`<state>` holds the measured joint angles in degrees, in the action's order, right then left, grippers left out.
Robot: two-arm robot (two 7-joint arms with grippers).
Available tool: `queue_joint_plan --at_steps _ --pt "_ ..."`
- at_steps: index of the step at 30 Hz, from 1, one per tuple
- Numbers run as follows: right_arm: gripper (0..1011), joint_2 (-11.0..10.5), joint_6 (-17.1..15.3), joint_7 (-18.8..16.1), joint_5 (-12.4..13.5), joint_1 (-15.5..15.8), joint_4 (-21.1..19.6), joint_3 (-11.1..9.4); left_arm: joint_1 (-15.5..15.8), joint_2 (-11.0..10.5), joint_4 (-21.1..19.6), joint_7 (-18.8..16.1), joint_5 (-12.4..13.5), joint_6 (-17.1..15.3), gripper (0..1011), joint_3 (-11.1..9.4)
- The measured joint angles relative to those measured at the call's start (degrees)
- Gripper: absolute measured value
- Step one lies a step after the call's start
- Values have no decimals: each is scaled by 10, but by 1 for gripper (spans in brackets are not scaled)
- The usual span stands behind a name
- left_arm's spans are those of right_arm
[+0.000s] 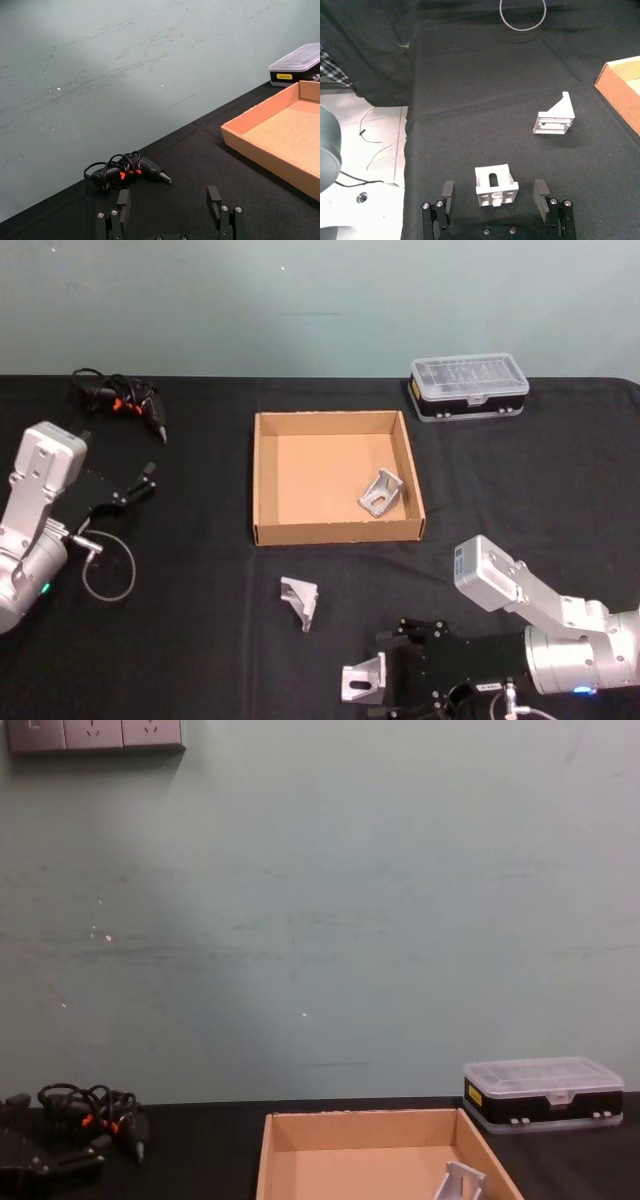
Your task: Use one hand to pick up the angle iron from the table and place it into the box.
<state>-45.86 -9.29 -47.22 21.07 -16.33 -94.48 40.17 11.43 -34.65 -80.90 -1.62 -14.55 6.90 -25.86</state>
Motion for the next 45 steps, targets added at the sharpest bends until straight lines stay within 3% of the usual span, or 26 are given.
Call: queue_joint_plan --at_steps 8,20,24,33,41,45 --pt "964 6 -2 11 -4 0 4 1 0 0 0 0 0 0 1000 0" --pt "650 9 -4 15 3 4 6 -3 0 0 0 0 0 0 1000 0" --pt "487 9 -4 16 6 6 6 -4 0 0 0 0 0 0 1000 0" --pt "468 8 -3 19 12 12 3 -9 0 0 0 0 0 0 1000 0" --pt "468 1 1 46 36 25 -19 -39 0 0 0 0 0 0 1000 0" --pt "468 5 -1 96 59 37 -36 -80 0 0 0 0 0 0 1000 0"
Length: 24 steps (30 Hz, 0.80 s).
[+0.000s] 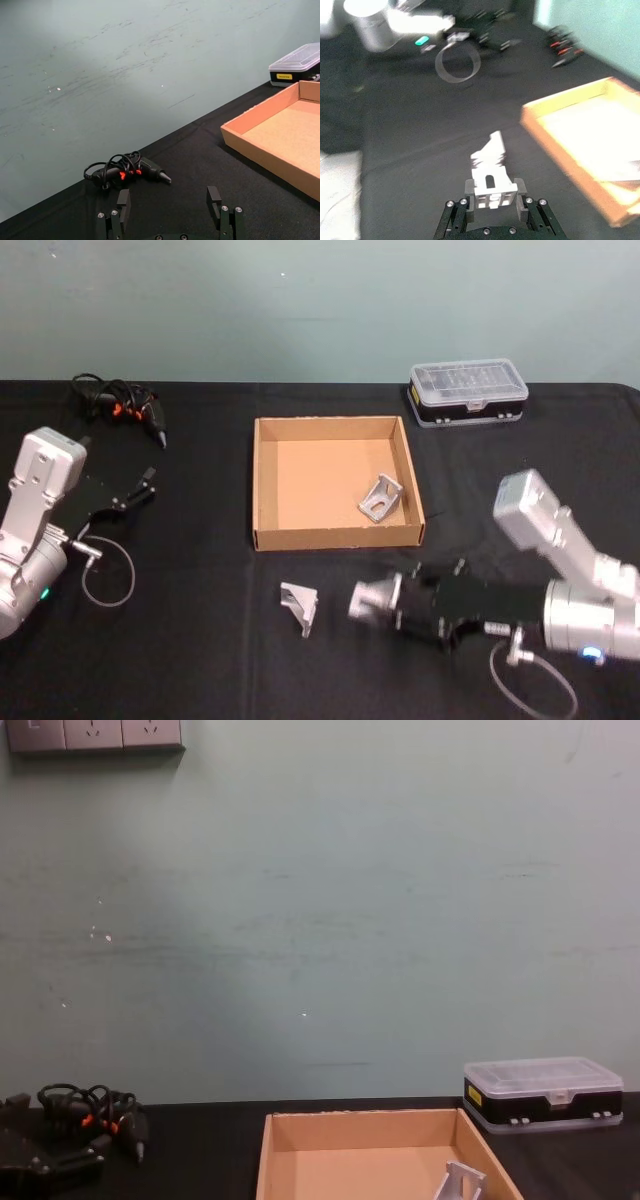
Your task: Use one hand to pick up the angle iron from the table and place it into the box.
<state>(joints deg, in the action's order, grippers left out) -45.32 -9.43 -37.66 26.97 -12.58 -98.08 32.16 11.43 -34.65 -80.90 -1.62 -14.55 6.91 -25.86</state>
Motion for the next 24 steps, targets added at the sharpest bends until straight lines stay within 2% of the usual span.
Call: queue_joint_plan --at_steps 1,4,9,12,16,17,24 --pt "468 0 0 0 0 0 0 0 0 0 0 0 0 0 1000 0" --pt "468 14 -7 40 14 5 -5 -29 0 0 0 0 0 0 1000 0" --pt "466 39 -17 87 19 5 -6 -54 0 0 0 0 0 0 1000 0" --pt "468 52 -21 100 18 1 -3 -60 0 0 0 0 0 0 1000 0" --pt "466 79 -32 118 12 -18 13 -65 0 0 0 0 0 0 1000 0" --pt "466 91 -36 124 8 -26 20 -64 0 0 0 0 0 0 1000 0" --pt "468 134 -54 133 -7 -63 59 -53 0 0 0 0 0 0 1000 0"
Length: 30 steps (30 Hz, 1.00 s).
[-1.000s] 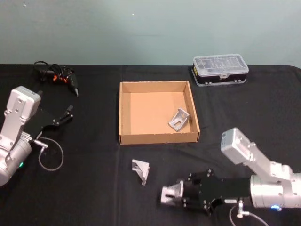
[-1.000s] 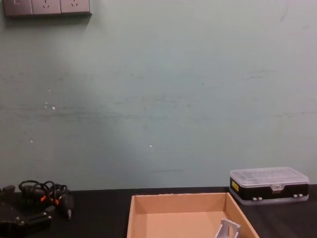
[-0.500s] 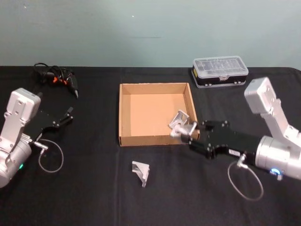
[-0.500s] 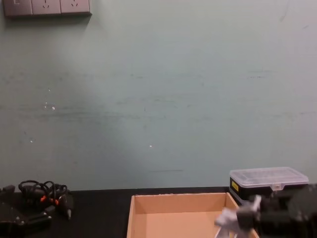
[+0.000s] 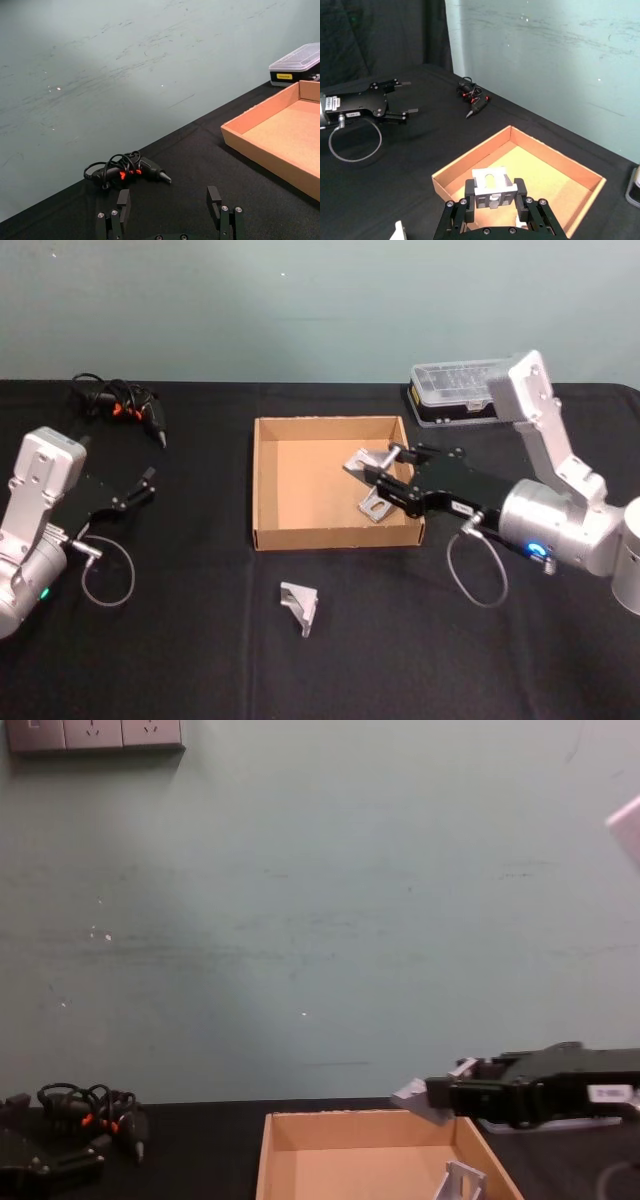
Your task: Use one hand to pick up the angle iron from the table and place it into the box.
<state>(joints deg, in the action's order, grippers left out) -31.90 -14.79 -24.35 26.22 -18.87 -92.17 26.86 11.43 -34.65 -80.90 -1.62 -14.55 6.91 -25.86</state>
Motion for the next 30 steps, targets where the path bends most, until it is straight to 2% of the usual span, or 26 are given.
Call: queue_joint_plan --at_steps 3,9,16,23,30 --pt "466 14 -6 0 -5 -13 13 6 0 0 0 0 0 0 1000 0" --pt "466 58 -23 8 -35 -53 66 31 0 0 0 0 0 0 1000 0" --pt "468 94 -33 16 -64 -80 112 49 0 0 0 0 0 0 1000 0" --pt "468 124 -41 25 -90 -98 154 62 0 0 0 0 0 0 1000 0" --pt "468 142 -44 26 -111 -105 185 71 0 0 0 0 0 0 1000 0"
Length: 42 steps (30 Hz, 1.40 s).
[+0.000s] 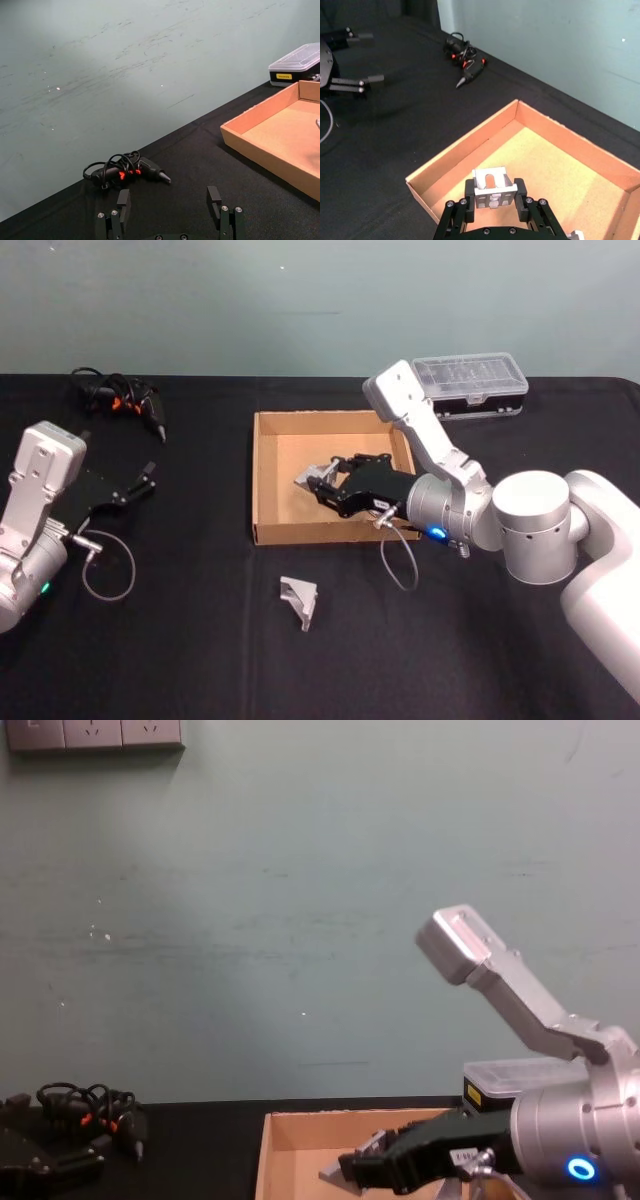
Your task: Use one hand to pick up the angle iron from the table and place it into the box.
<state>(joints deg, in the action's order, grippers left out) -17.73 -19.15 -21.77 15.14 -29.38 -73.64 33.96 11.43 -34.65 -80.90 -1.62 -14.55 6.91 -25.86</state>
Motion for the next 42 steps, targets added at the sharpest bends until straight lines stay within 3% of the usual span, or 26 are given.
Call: queue_joint_plan --at_steps 21,24,37,42 --pt "466 23 -2 -4 -39 -2 38 -5 0 0 0 0 0 0 1000 0" --pt "514 25 -2 -6 -43 0 38 -7 0 0 0 0 0 0 1000 0" --pt "925 30 16 -7 -52 19 20 -35 0 0 0 0 0 0 1000 0" --pt "1004 26 21 -6 -51 30 1 -48 0 0 0 0 0 0 1000 0"
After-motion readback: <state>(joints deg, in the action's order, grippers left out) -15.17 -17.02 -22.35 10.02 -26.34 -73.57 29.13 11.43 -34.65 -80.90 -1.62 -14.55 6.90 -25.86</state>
